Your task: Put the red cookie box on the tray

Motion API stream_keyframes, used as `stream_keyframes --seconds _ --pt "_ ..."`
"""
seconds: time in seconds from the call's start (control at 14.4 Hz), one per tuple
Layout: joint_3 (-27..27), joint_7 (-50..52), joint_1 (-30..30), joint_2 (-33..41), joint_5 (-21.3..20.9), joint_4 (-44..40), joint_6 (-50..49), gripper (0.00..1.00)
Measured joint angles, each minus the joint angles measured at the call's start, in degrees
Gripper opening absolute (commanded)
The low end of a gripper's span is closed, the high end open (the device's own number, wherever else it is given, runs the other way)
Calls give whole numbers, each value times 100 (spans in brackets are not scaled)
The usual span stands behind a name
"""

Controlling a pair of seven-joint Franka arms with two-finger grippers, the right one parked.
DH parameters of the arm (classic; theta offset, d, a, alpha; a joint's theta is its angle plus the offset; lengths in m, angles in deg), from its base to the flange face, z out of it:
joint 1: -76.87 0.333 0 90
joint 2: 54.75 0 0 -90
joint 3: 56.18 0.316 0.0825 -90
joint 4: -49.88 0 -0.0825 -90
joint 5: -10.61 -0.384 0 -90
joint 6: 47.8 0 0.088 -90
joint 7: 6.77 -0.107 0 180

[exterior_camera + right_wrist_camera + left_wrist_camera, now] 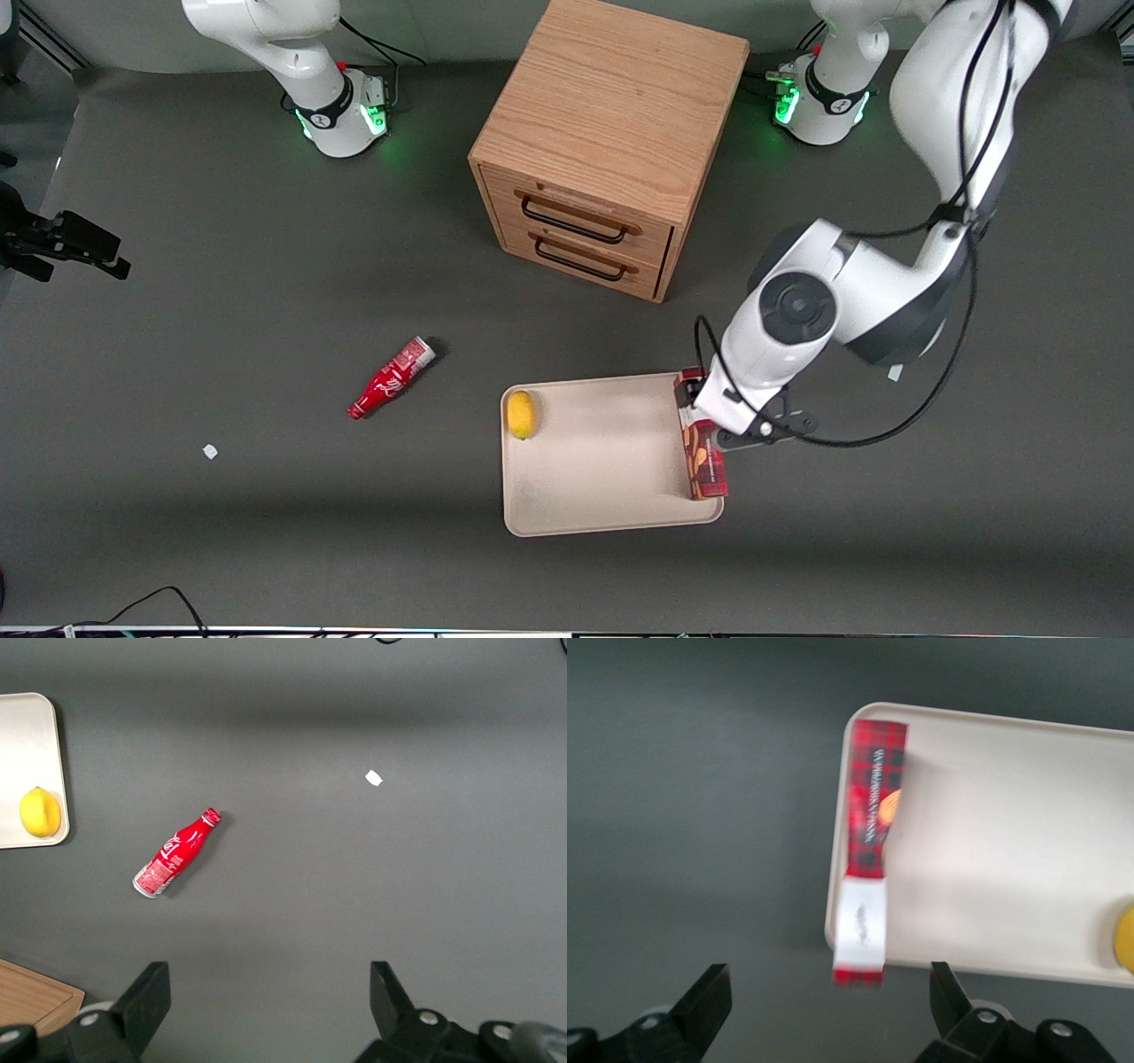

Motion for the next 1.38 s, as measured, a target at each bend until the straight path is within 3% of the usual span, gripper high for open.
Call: stream_keyframes --seconds 0.14,0.35,0.48,0.83,1.11,1.38 --pt "464 -452 -17 680 737 -12 -534 100" --pt "1512 -1928 -15 1734 1780 -25 -1613 100" --pt "2203 -2877 5 2385 2106 -13 -2335 100" --pt "3079 -4352 14 3674 2197 766 -3059 100" --pt "3393 -4890 12 4436 2186 1654 -2992 100" --pt "3492 -4978 11 4661 2140 1948 -2901 100"
